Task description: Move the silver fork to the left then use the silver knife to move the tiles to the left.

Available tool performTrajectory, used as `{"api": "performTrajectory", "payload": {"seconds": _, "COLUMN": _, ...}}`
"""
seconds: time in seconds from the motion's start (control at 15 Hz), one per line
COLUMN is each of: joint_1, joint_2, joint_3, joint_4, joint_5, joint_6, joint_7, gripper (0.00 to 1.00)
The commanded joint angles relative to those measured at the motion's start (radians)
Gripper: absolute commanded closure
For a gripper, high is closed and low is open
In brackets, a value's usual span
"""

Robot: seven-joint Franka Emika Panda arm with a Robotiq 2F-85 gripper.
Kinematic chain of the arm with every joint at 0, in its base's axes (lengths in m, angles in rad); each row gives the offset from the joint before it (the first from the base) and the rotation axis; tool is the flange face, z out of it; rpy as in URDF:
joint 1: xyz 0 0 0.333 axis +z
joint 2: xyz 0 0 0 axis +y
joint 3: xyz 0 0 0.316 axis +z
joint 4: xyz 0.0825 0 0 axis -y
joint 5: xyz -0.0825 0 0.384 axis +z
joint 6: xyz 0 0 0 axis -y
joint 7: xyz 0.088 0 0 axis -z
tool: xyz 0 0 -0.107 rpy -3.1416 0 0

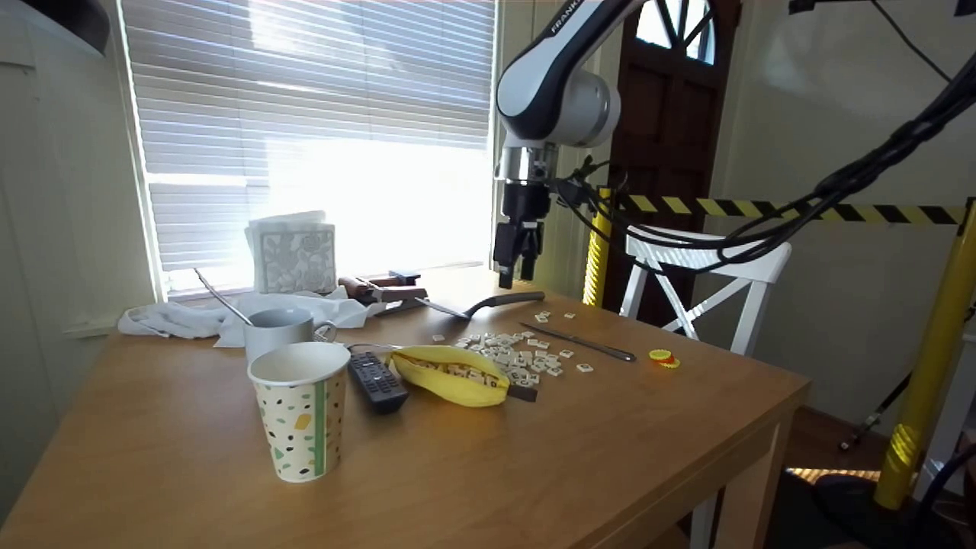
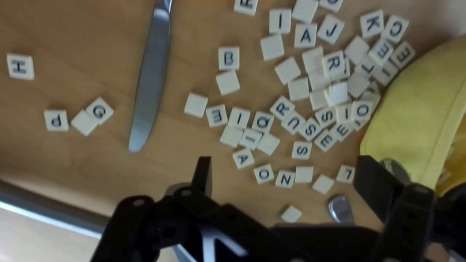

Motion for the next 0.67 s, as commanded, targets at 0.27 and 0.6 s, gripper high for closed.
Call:
{"api": "performTrajectory", "payload": {"seconds": 0.27, "joint_1": -0.019, "joint_2": -0.025, "joint_3": 0.009, "joint_4": -0.066, "joint_5": -0.008, "joint_6": -0.001, "joint_7": 0.01, "gripper": 0.0}}
{"api": "performTrajectory", "payload": {"seconds": 0.6, "joint_1": -0.025, "joint_2": -0.009, "joint_3": 0.007, "joint_4": -0.052, "joint_5": -0.001, "joint_6": 0.011, "joint_7": 0.015, "gripper": 0.0}}
